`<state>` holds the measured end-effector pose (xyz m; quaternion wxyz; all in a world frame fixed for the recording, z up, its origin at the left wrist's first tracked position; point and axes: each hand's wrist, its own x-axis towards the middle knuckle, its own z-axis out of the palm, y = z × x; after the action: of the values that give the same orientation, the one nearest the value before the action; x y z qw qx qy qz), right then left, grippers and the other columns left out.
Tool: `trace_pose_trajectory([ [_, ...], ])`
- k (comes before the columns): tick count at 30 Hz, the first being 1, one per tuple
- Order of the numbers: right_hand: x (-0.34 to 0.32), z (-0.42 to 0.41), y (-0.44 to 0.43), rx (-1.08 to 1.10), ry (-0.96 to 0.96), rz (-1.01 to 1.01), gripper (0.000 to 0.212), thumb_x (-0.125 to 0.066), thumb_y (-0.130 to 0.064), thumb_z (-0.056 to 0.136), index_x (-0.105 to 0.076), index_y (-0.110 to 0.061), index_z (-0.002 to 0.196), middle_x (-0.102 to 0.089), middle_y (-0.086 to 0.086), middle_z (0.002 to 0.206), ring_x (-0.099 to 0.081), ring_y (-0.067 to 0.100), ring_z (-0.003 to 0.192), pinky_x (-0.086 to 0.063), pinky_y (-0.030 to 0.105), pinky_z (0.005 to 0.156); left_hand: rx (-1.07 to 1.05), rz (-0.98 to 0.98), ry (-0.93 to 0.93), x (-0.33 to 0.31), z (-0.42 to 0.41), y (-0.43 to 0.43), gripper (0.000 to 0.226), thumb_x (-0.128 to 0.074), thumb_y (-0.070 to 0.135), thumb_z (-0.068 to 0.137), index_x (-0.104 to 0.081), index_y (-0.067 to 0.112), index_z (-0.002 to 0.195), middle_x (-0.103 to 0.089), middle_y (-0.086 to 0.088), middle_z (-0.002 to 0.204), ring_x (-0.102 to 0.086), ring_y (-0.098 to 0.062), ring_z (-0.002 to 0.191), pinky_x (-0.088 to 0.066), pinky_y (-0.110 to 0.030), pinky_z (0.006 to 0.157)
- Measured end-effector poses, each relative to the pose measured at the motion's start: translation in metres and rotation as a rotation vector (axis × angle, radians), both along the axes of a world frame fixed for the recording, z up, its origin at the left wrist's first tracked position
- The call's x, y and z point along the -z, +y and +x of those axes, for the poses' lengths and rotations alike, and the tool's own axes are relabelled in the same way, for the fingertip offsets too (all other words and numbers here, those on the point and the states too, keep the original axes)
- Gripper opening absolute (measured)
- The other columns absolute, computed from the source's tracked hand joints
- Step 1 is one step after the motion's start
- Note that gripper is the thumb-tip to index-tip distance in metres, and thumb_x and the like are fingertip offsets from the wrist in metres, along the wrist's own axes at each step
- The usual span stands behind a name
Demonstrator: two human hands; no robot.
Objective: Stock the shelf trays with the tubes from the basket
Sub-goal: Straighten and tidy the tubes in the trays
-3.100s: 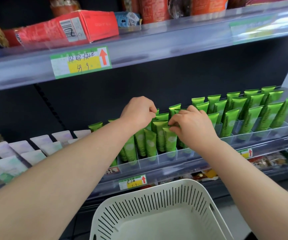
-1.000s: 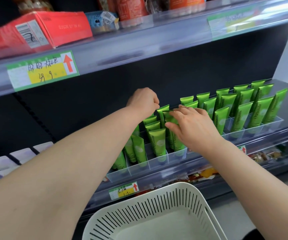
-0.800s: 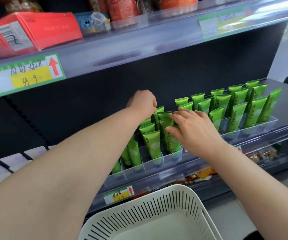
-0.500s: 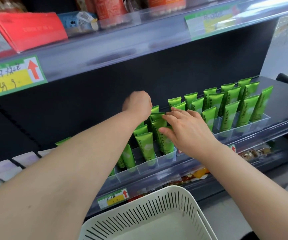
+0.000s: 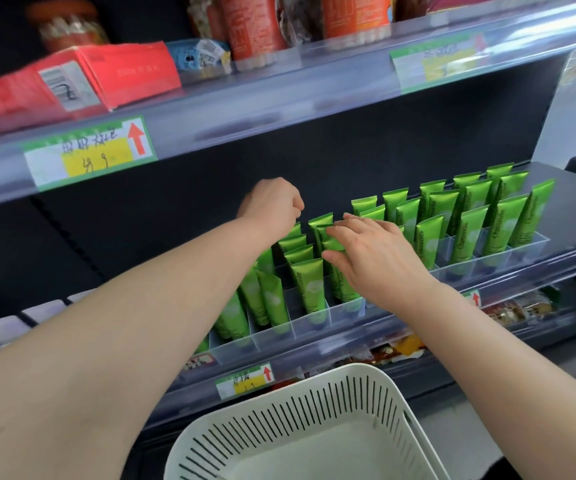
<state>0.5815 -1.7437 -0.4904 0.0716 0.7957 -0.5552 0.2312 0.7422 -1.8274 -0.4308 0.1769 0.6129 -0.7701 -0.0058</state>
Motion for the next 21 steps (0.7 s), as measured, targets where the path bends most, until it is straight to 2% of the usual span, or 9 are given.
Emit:
trace_pose_trajectory([
  [3,-0.005,0.02,0.005,-0.051,-0.004,-0.018,0.042,-0.045,-0.042,0.097,-0.055,-0.017,0.129,-0.059,0.001,0.127,-0.049,0.023,0.124,-0.037,0.04,0.097,-0.016,-0.004,0.021,-0.005,0.022,0.016,0.015,-0.065,0.015,0.089,-0.076,0.023,0.096,-0.07,0.002,0.103,-0.064,-0.022,0.095,-0.053,-0.033,0.085],
  [5,-0.006,0.035,0.006,-0.094,0.004,-0.046,0.038,-0.051,-0.041,0.094,-0.061,-0.017,0.122,-0.064,0.001,0.115,-0.053,0.025,0.114,-0.041,0.041,0.088,-0.031,-0.007,0.017,-0.008,0.037,0.026,0.014,-0.066,0.018,0.089,-0.076,0.024,0.098,-0.07,0.003,0.103,-0.064,-0.02,0.097,-0.052,-0.033,0.085],
  [9,-0.004,0.061,0.004,-0.136,0.019,-0.054,0.029,-0.058,-0.04,0.09,-0.071,-0.019,0.105,-0.068,-0.002,0.096,-0.05,0.024,0.109,-0.039,0.04,0.084,-0.064,-0.001,0.042,-0.01,0.062,0.041,0.014,-0.066,0.02,0.089,-0.075,0.024,0.098,-0.071,0.005,0.1,-0.064,-0.016,0.096,-0.05,-0.029,0.08],
  [13,-0.001,0.076,0.003,-0.131,0.046,0.009,0.026,-0.054,-0.039,0.093,-0.069,-0.025,0.108,-0.068,-0.005,0.101,-0.043,0.02,0.115,-0.031,0.039,0.087,-0.07,0.013,0.057,-0.011,0.077,0.049,0.012,-0.068,0.019,0.087,-0.076,0.023,0.094,-0.07,0.008,0.096,-0.063,-0.015,0.096,-0.052,-0.032,0.084],
  [16,0.0,0.079,0.001,-0.114,0.066,0.044,0.023,-0.051,-0.029,0.095,-0.067,-0.029,0.111,-0.067,-0.007,0.1,-0.04,0.017,0.117,-0.027,0.035,0.087,-0.057,0.051,0.047,-0.008,0.082,0.053,0.009,-0.069,0.019,0.086,-0.077,0.021,0.091,-0.067,0.01,0.087,-0.064,-0.015,0.093,-0.053,-0.033,0.084],
  [21,-0.001,0.08,0.0,-0.099,0.121,0.041,0.023,-0.053,-0.019,0.093,-0.066,-0.031,0.108,-0.066,-0.01,0.097,-0.041,0.016,0.114,-0.028,0.037,0.089,-0.051,0.066,0.049,-0.002,0.084,0.054,0.01,-0.069,0.02,0.087,-0.076,0.022,0.093,-0.064,0.012,0.086,-0.064,-0.015,0.093,-0.054,-0.034,0.084],
])
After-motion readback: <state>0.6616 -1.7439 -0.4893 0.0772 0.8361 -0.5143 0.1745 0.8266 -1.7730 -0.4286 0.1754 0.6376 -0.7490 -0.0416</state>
